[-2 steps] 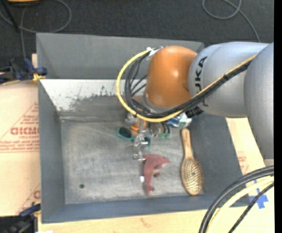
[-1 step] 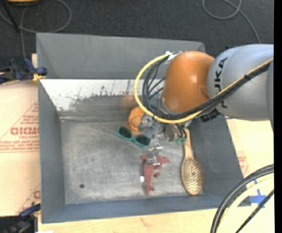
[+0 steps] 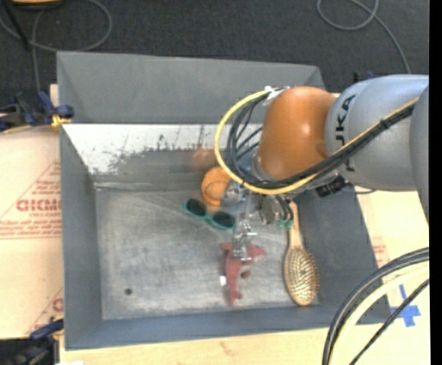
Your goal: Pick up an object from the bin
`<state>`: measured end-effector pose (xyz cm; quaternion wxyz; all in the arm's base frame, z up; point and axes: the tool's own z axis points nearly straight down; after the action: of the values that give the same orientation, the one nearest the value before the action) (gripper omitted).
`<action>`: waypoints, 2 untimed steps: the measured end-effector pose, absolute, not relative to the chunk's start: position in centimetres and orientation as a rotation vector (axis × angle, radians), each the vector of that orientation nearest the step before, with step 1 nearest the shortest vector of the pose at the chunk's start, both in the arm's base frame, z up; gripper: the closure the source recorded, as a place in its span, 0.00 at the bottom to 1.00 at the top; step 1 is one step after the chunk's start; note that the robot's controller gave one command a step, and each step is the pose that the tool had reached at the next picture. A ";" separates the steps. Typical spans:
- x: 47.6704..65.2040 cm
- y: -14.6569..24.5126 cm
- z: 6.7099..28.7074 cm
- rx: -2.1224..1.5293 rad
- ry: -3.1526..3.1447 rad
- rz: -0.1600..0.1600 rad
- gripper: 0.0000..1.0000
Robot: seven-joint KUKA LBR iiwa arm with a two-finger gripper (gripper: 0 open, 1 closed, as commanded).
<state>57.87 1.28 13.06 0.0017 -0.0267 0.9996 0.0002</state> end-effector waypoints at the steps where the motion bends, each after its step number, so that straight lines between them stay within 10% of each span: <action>1: 58.0 0.9 8.3 0.099 3.131 0.003 0.00; 2: 58.4 -2.2 7.5 0.114 3.123 -0.002 1.00</action>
Offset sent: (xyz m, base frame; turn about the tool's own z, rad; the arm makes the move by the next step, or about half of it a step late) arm 0.0001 -0.0322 -0.0606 0.1221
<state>58.35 -2.18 7.51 0.0083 0.0366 0.9993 -0.0006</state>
